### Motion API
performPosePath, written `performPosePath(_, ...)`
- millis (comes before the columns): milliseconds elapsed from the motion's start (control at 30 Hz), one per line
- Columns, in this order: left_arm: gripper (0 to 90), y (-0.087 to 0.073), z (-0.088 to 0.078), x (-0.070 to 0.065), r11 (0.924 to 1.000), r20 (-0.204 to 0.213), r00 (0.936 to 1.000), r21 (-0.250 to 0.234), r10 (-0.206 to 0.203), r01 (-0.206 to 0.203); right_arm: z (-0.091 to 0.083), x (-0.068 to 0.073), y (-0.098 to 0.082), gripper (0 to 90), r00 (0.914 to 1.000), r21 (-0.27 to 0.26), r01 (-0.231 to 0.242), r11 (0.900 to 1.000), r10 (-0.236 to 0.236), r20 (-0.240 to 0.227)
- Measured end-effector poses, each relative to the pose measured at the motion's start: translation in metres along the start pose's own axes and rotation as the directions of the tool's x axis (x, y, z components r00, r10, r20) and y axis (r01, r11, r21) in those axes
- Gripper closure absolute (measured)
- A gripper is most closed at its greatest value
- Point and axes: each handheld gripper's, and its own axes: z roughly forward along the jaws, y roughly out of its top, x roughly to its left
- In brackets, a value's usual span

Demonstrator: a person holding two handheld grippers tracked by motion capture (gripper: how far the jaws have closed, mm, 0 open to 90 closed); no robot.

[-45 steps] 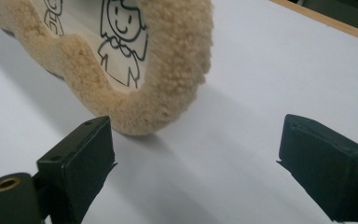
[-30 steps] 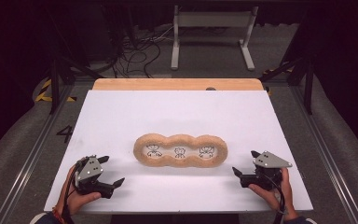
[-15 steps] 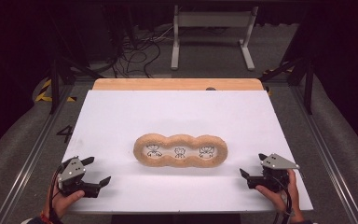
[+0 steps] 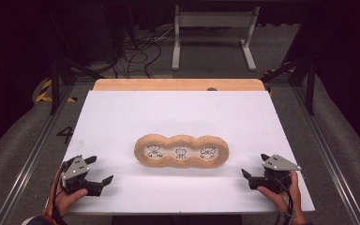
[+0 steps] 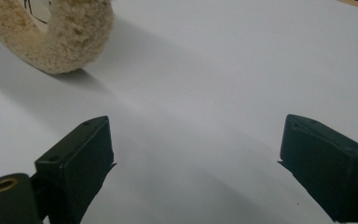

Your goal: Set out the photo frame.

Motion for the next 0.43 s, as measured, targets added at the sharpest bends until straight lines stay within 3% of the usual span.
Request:
performPosePath(267, 5.9, 0.0, -0.0004, -0.0016, 1.0, 0.0, 1.0, -0.007, -0.007, 0.007, 0.0006, -0.0001, -0.0001, 9.1, 1.0, -0.003, -0.002, 1.0, 0.002, -0.007)
performPosePath(433, 6.0, 0.0014, 0.0015, -0.0029, 0.9999, -0.011, 0.9999, -0.001, 0.013, -0.013, 0.001, -0.0008, -0.0009, 10.5, 1.0, 0.0, -0.008, 1.0, 0.008, -0.004)
